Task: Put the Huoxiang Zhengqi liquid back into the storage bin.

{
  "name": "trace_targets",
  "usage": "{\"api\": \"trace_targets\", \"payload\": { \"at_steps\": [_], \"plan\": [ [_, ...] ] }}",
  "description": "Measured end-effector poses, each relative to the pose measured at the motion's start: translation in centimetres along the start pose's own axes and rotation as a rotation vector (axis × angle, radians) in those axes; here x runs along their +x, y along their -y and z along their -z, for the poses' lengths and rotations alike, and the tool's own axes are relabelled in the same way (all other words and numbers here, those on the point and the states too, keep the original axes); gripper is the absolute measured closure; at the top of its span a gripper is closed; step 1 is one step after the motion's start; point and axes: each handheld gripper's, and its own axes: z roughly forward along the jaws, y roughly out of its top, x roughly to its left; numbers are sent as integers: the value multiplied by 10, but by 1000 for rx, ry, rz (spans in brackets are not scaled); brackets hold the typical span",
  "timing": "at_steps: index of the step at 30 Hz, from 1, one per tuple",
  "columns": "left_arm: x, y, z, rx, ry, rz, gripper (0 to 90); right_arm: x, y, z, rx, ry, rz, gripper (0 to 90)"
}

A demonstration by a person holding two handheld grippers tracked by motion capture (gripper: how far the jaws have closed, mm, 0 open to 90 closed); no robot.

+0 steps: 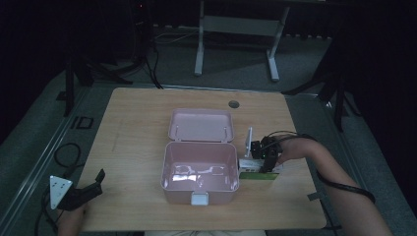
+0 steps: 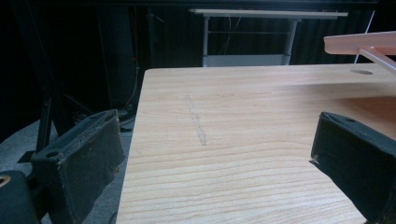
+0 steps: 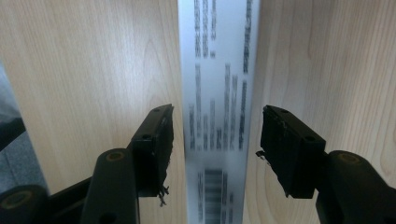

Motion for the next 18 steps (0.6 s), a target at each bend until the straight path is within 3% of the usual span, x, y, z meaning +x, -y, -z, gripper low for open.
{"api": "trace_targets", "payload": {
  "at_steps": [4, 10, 18],
  "plan": [
    [0, 0, 0, 1, 3, 3, 24, -1, -1, -7, 15, 3, 5, 505],
    [0, 0, 0, 1, 3, 3, 24, -2, -3, -15, 25, -38, 3, 596],
    [0, 0, 0, 2, 0, 3, 24, -2, -2, -15, 8, -33, -16, 614]
  ]
}}
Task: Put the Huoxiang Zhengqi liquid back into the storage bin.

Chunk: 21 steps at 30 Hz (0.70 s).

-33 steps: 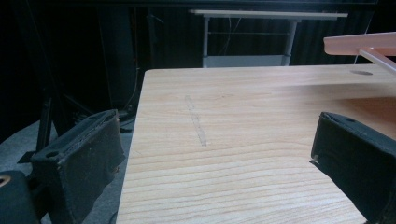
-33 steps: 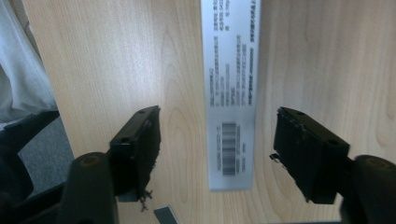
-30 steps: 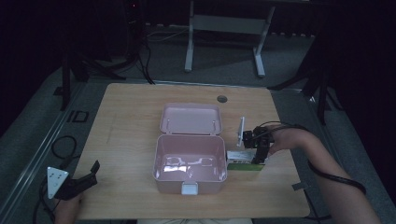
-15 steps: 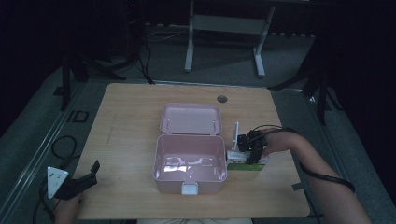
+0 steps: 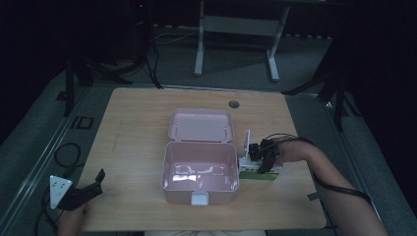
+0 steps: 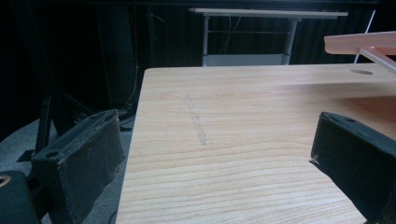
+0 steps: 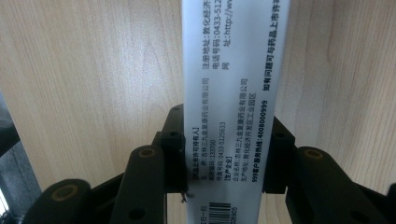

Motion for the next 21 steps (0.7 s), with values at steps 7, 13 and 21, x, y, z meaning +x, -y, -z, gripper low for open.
{"api": "trace_targets", "payload": {
  "at_steps": [7, 13, 21],
  "plan": [
    [1, 0, 0, 2, 0, 5, 24, 0, 1, 3, 16, -10, -8, 615],
    [1, 0, 0, 1, -1, 5, 24, 3, 3, 8, 27, -31, -17, 615],
    [1, 0, 0, 2, -1, 6, 24, 17, 10, 30, 38, -40, -20, 616]
  ]
}}
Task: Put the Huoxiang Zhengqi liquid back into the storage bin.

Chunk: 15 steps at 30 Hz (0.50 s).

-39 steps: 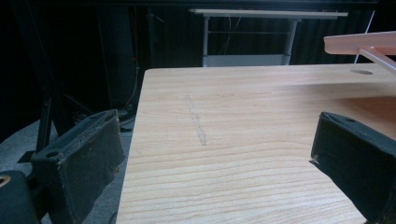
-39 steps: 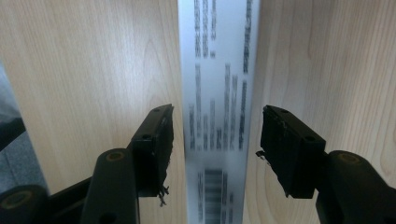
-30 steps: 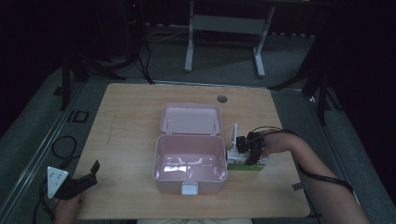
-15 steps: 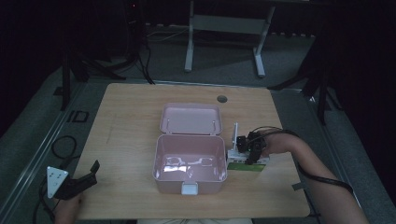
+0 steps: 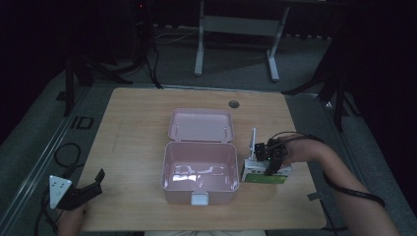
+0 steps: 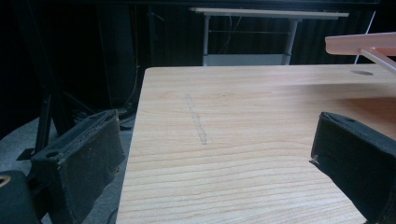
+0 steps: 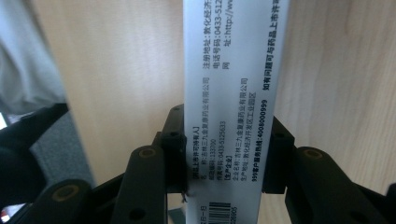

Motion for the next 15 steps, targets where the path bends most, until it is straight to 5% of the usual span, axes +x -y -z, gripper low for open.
{"api": "trace_targets", "payload": {
  "at_steps": [15],
  "plan": [
    [0, 0, 0, -2, -2, 3, 24, 38, 4, 35, -15, 9, 32, 616]
  ]
}}
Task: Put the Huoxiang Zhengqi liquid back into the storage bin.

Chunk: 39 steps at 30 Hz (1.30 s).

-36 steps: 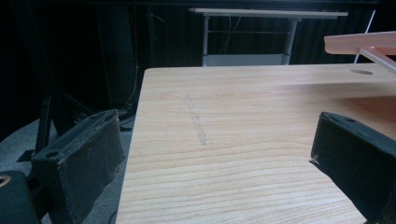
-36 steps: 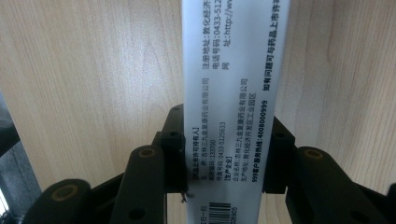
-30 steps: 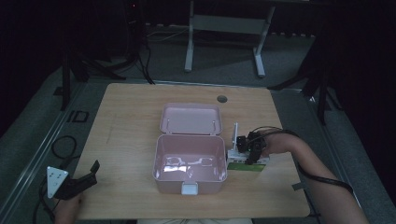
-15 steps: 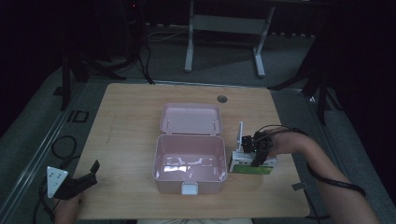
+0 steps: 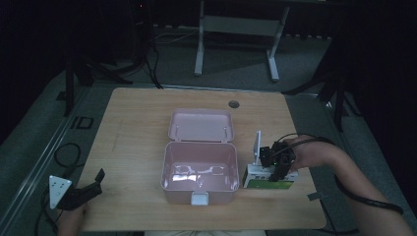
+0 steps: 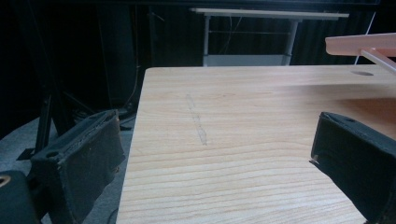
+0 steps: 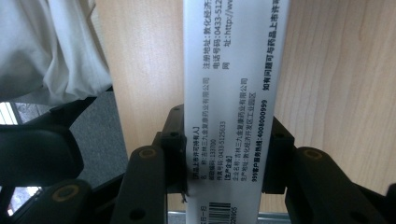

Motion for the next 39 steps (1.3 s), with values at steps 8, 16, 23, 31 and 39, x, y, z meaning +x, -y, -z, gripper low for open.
{"api": "trace_targets", "payload": {
  "at_steps": [8, 16, 23, 31, 39],
  "plan": [
    [0, 0, 0, -1, -1, 0, 24, 8, 6, 23, 1, -8, -6, 616],
    [0, 0, 0, 0, 2, 2, 24, 11, 11, 45, 3, 5, -17, 616],
    [0, 0, 0, 1, 2, 2, 24, 9, 5, 68, -1, 29, -35, 616],
    [0, 0, 0, -2, 4, 4, 24, 8, -8, 89, 15, 47, -30, 616],
    [1, 0, 0, -2, 6, 5, 24, 7, -30, 102, -16, 54, -10, 616]
  ]
}}
